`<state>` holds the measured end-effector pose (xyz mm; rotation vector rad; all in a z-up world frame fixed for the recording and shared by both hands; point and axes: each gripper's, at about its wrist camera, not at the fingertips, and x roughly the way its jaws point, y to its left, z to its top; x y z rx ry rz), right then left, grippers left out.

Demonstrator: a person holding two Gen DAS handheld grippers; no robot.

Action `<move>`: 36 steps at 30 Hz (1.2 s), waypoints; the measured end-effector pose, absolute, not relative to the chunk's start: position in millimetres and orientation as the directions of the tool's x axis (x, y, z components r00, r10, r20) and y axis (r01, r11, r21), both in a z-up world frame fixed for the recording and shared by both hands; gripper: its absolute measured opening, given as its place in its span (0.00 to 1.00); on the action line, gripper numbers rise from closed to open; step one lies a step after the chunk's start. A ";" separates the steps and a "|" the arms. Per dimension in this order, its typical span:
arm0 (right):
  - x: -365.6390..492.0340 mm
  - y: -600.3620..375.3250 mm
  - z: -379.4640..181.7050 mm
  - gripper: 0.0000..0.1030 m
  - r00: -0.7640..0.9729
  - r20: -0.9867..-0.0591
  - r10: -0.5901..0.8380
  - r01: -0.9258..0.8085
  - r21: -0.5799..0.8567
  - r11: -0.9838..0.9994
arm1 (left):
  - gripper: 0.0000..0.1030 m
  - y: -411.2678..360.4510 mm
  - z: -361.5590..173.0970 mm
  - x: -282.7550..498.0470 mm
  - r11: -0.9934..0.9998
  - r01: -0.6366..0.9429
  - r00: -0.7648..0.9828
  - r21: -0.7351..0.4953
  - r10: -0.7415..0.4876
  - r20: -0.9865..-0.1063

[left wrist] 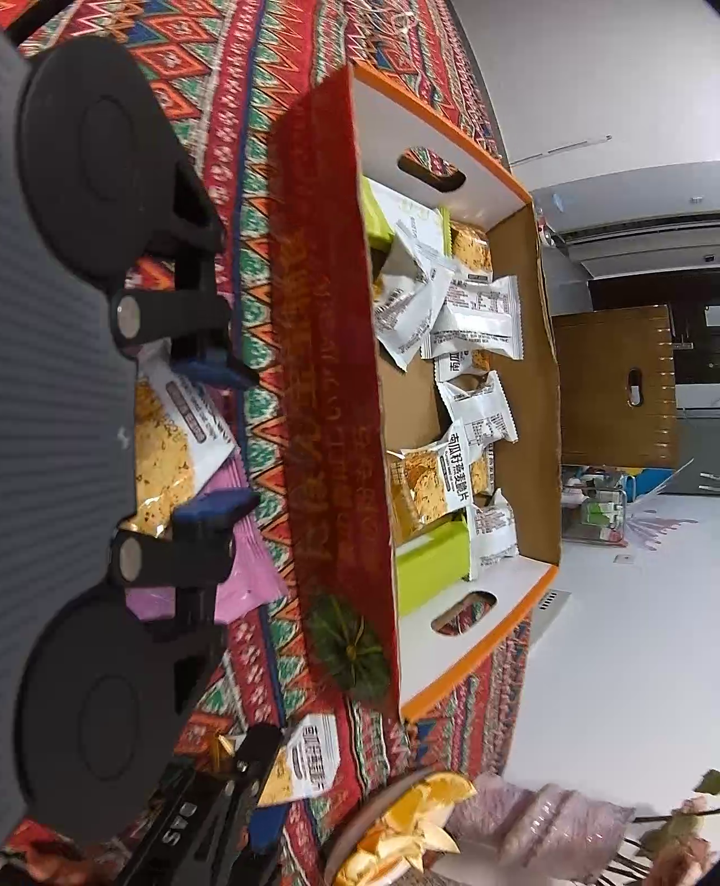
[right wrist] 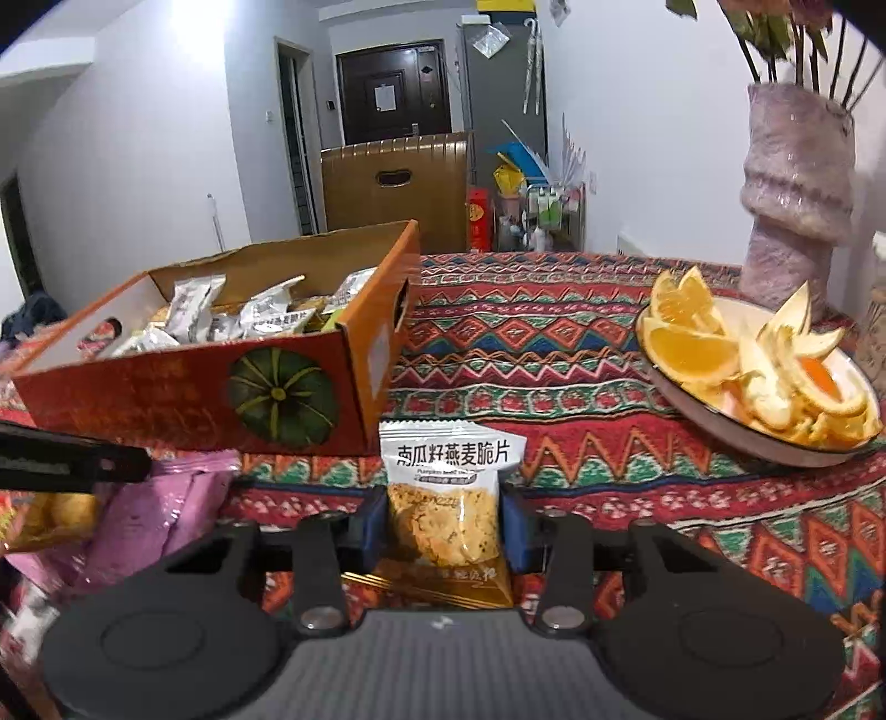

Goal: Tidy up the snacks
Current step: 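Grasp a pumpkin oat crisp packet with the left gripper while the right grasps another, then lift both held packets and carry them over the cardboard box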

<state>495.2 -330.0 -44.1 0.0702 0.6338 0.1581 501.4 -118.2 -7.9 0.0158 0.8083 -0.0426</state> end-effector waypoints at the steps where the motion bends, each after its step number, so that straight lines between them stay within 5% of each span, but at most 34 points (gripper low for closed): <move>1: 494.0 -331.4 -43.6 0.40 0.795 -0.584 0.165 -0.121 0.114 0.986 | 0.72 -116.0 -4.8 494.7 0.999 0.033 0.705 -0.014 -0.033 -0.708; 7: 488.1 -331.2 -44.0 0.42 0.795 -0.584 0.163 -0.134 0.093 0.987 | 0.77 -121.3 0.8 463.1 0.993 0.085 0.765 0.082 -0.012 -0.643; 9: 487.4 -329.2 -44.3 0.43 0.794 -0.586 0.164 -0.141 0.084 0.986 | 0.50 -127.0 -8.0 463.7 0.989 0.075 0.757 0.127 0.027 -0.653; 14: 482.4 -332.4 -44.0 0.40 0.794 -0.583 0.172 -0.139 0.101 0.985 | 0.40 -124.1 -14.7 457.5 0.992 0.069 0.757 0.102 0.014 -0.653; 22: 461.5 -331.6 -36.8 0.39 0.823 -0.544 0.162 -0.140 0.083 0.987 | 0.40 -110.7 18.2 412.2 0.994 0.076 0.811 0.077 -0.017 -0.585; 36: 255.4 -274.0 -26.8 0.39 0.771 -0.565 0.294 -0.267 0.132 0.955 | 0.40 -65.1 29.8 236.4 0.985 0.148 0.822 -0.085 -0.170 -0.543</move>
